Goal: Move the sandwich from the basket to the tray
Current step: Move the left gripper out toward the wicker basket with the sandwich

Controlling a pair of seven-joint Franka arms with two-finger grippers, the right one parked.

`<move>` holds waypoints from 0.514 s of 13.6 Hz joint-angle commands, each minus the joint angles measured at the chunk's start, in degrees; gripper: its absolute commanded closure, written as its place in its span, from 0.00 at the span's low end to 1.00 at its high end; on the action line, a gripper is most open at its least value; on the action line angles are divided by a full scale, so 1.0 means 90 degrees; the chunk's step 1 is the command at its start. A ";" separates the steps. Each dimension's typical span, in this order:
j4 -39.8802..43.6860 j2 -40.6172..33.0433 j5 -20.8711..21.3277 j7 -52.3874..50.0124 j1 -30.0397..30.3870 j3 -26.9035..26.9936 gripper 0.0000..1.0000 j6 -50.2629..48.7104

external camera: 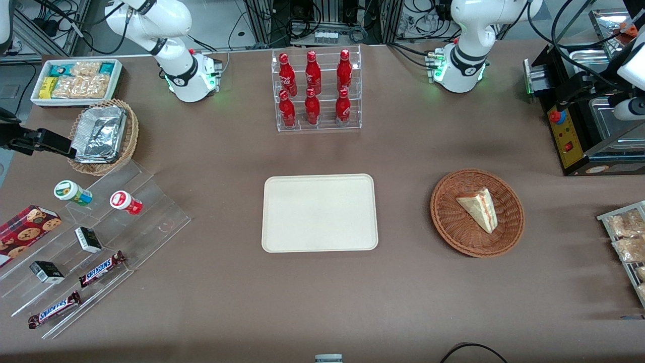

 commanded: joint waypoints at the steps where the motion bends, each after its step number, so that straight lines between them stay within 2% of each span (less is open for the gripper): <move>1: 0.0082 0.0060 -0.0167 0.0127 0.0077 -0.0031 0.00 -0.0054; 4: -0.0025 0.0333 -0.0099 0.0078 0.0067 -0.0041 0.00 0.0354; 7: -0.0745 0.0587 -0.0099 -0.0329 0.0193 0.0057 0.00 0.1135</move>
